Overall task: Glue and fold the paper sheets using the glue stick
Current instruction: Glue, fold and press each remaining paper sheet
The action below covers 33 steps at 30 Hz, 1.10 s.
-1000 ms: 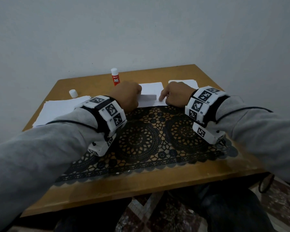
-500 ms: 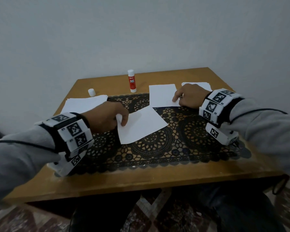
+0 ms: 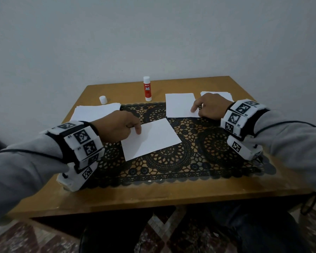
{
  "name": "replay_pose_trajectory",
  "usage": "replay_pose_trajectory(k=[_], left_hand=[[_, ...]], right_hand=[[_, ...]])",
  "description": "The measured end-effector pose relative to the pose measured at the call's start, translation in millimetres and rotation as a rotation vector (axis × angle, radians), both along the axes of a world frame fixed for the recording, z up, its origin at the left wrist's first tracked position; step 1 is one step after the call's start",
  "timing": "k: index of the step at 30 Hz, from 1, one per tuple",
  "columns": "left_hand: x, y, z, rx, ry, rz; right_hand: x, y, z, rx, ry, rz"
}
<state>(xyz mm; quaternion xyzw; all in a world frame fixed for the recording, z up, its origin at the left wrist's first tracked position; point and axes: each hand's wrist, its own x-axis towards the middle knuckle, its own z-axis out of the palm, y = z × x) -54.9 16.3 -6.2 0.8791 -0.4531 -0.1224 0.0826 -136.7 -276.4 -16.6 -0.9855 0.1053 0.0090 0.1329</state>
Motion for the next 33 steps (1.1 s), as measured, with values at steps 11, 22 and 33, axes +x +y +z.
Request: replay_pose_trajectory(k=[11, 22, 33], left_hand=[[-1.0, -26.7, -12.6, 0.187, -0.02, 0.193], [7.0, -35.0, -5.4, 0.163, 0.177, 0.176], [-7.0, -34.3, -0.7, 0.168, 0.139, 0.021]], right_hand=[[1.7, -2.0, -0.8, 0.018, 0.005, 0.0], [4.2, -5.2, -3.3, 0.022, -0.013, 0.001], [3.4, -3.2, -3.0, 0.012, -0.008, 0.003]])
